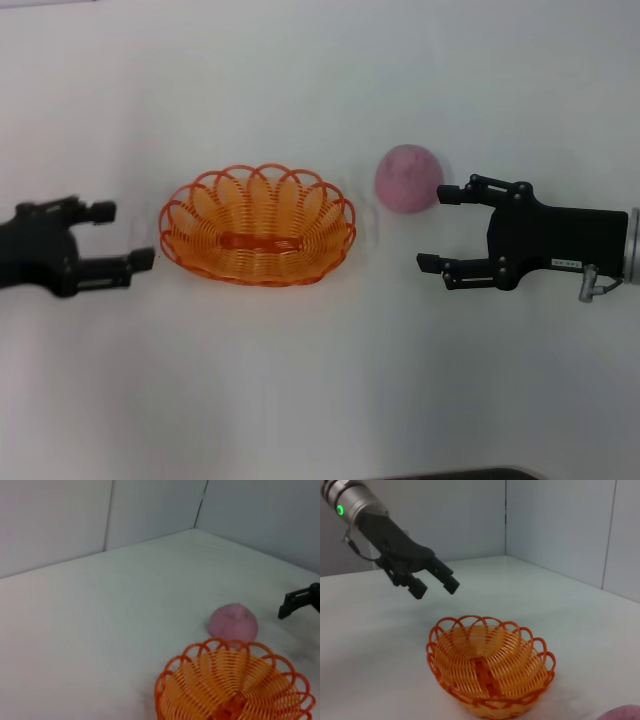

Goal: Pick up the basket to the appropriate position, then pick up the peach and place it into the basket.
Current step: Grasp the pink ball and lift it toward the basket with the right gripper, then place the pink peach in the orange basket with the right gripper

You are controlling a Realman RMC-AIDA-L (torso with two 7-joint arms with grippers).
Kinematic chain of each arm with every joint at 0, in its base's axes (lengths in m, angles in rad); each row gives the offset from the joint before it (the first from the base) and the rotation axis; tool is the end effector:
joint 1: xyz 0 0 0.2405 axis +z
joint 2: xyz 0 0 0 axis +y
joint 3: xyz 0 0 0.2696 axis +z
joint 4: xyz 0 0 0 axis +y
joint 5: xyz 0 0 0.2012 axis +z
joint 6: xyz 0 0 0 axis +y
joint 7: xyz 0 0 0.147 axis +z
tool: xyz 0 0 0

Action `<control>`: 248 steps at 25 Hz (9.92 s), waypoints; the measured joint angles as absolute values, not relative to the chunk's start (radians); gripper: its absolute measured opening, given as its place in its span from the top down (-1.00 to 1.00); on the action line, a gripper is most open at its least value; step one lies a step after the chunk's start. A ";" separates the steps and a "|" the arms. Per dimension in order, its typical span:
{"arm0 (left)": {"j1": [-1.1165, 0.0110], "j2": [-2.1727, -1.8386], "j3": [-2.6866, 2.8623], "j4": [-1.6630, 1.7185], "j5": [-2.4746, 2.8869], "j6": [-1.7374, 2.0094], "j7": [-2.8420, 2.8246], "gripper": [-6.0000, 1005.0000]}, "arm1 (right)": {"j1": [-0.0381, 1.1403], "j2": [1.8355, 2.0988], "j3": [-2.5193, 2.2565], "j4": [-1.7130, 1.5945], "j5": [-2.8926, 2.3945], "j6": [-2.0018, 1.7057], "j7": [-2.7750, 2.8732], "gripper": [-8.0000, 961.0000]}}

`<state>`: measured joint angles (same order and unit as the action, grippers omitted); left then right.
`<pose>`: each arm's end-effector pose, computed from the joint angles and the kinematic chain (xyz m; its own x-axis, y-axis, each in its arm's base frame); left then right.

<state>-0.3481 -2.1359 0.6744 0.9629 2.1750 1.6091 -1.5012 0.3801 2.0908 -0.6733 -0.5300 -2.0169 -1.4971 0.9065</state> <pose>-0.3072 0.2869 0.0103 0.8210 0.4453 0.3573 0.5387 -0.8115 -0.2265 0.3209 0.2749 -0.0361 0.8919 -0.1556 -0.4245 -0.3020 -0.9038 -0.3032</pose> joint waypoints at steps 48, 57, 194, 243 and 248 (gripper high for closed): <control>-0.259 -2.161 0.529 0.857 2.169 1.630 -1.269 -0.70 | 0.475 2.078 -0.633 -0.917 -2.307 -1.727 1.736 -0.95; -0.259 -2.161 0.532 0.853 2.175 1.627 -1.267 -0.70 | 0.614 2.079 -0.664 -1.002 -2.544 -1.706 1.931 -0.95; -0.275 -2.158 0.529 0.828 2.167 1.626 -1.253 -0.71 | 0.802 2.100 -1.219 -1.089 -2.437 -1.502 1.997 0.22; -0.270 -2.161 0.529 0.825 2.168 1.628 -1.253 -0.71 | 0.843 2.101 -1.517 -0.974 -2.257 -1.331 1.981 -0.89; -0.270 -2.161 0.529 0.825 2.168 1.628 -1.253 -0.71 | 0.841 2.101 -1.517 -0.974 -2.251 -1.330 1.980 -0.93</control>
<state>-0.2697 -2.1614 0.5292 0.8252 2.1675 1.6277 -1.2533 0.8409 2.1015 -1.5171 -0.9743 -2.2505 -1.3300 1.9804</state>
